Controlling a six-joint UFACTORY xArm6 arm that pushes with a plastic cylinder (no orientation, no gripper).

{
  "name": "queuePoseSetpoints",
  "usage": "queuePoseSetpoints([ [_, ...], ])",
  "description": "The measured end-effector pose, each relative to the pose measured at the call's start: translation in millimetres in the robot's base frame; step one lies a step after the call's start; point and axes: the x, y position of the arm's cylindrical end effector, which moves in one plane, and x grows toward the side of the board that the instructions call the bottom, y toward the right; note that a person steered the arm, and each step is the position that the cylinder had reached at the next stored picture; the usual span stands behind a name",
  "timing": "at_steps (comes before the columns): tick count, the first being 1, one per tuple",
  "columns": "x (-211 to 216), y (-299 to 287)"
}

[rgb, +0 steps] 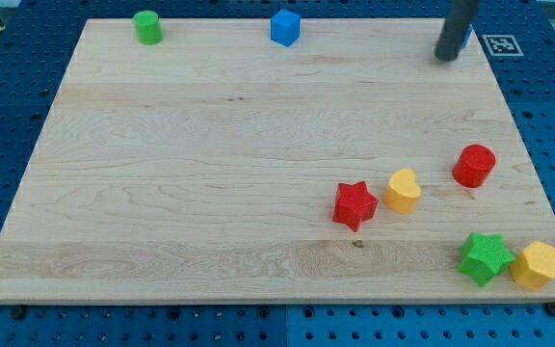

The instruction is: Push the blue triangle towards the top right

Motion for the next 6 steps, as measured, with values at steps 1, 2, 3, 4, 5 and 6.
queuePoseSetpoints([
  [1, 2.5, 46.2],
  [2, 2.5, 60.1],
  [3, 1.4, 30.8],
  [4, -11.7, 7.3],
  [5, -24.5, 8.3],
  [6, -33.4, 8.3],
])
